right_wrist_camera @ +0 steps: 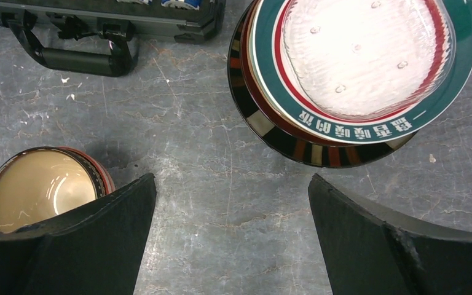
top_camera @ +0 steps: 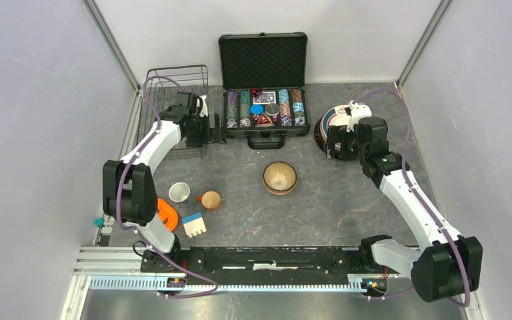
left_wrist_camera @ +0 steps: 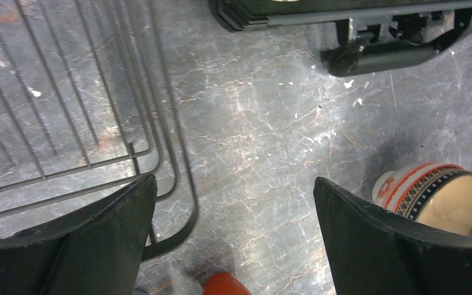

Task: Load the mixed dishes into the dish rack
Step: Pick up the plate at the center of the board.

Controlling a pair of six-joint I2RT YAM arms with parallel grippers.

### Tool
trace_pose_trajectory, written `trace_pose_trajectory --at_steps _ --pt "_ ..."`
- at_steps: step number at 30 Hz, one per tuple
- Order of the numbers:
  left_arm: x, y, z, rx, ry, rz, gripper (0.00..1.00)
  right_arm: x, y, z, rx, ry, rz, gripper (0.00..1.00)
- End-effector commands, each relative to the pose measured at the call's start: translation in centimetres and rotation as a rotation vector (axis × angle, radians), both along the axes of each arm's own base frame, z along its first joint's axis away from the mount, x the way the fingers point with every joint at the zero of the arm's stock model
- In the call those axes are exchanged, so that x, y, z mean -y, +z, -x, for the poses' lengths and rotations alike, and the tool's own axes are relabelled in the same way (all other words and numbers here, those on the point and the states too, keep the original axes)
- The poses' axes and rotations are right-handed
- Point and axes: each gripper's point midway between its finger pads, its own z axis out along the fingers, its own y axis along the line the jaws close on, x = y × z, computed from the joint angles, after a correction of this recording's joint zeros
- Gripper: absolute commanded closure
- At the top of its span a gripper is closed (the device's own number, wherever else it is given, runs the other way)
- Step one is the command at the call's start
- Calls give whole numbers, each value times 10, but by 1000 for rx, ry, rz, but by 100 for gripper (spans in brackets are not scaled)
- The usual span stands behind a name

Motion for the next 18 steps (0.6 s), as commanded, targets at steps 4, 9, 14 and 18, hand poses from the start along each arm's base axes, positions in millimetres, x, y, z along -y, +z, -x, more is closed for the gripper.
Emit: trace_pose_trajectory --at_steps 4,9,14,18 --pt "47 -1 48 -49 -181 57 0 -5 -15 0 -39 25 -6 2" --pt "76 -7 76 -76 -252 47 0 -12 -19 -2 -68 42 -25 2" --pt "87 -4 80 -65 -245 82 0 -14 -26 -1 -95 46 -35 2" --pt "109 11 81 -35 -275 121 0 -17 -33 1 -121 53 -48 2"
